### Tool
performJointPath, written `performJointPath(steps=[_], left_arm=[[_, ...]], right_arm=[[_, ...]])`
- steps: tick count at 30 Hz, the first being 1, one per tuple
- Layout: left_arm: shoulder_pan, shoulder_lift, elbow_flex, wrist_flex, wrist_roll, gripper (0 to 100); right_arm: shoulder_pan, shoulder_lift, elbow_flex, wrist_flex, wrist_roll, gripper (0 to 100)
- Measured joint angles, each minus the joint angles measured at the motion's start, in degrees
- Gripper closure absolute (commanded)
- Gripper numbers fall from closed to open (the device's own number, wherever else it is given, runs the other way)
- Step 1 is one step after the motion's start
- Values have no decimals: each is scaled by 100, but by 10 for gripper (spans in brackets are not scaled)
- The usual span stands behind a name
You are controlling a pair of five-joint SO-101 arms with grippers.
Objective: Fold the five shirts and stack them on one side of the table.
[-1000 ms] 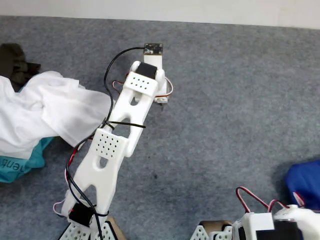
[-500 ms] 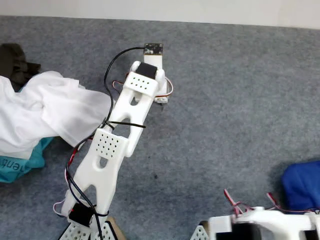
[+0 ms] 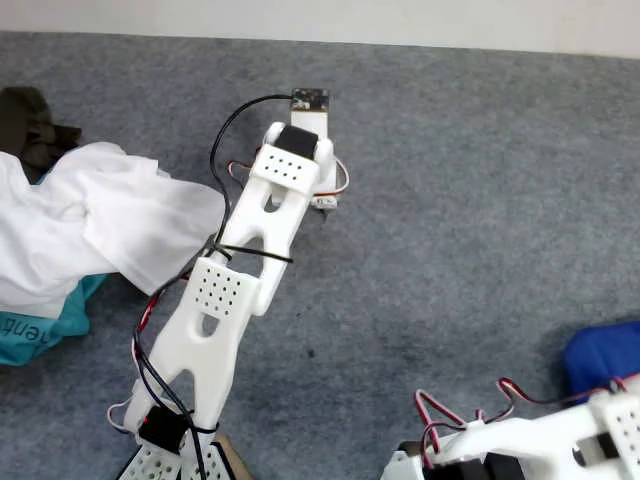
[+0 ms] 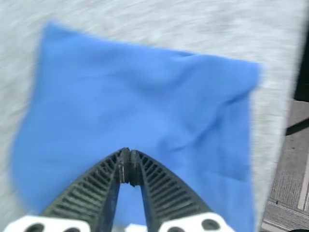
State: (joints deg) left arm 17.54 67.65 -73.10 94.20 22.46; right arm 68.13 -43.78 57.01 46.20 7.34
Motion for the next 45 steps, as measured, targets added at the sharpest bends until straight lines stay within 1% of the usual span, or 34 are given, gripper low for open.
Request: performJointPath(steps=[2,4,7,10,15,17,19,23,28,32,35,39,42,45], left_arm=[[-141,9,-290,413,-141,838],[-431,-70,-440,598,-440,835],[-1160,-281,-527,668,-888,835],[-1987,-580,-527,703,-1125,835],[-3138,-1152,53,703,-1723,835],[-3402,-1433,422,703,-1934,835],[-3552,-1820,853,703,-2057,834],[-3613,-2857,1776,703,-2259,795],[-3631,-4431,3332,703,-2312,769],[-3938,-5380,4633,624,-2321,769],[-4413,-5899,5521,246,-2312,769],[-5020,-6418,6699,-369,-2312,769],[-5196,-6699,7525,-888,-2312,769],[-5222,-6822,8185,-1424,-2312,769]], right_arm=[[-501,0,-264,554,0,988],[-1081,0,-457,967,0,988],[-2004,-18,-589,1345,-18,988],[-2840,-18,-791,1609,-167,985],[-3947,-18,-1301,2004,-879,888],[-4316,-18,-1477,2101,-1257,864],[-4686,44,-1697,2233,-1565,863],[-5503,800,-2505,2725,-1881,864],[-6048,2075,-3719,3508,-1978,864],[-6400,2347,-3947,3596,-1925,864],[-6752,2382,-3947,3578,-1609,864],[-7253,2418,-3560,3191,-1301,864],[-7420,2426,-3226,2822,-1257,864],[-7525,2426,-2989,2585,-1257,864]])
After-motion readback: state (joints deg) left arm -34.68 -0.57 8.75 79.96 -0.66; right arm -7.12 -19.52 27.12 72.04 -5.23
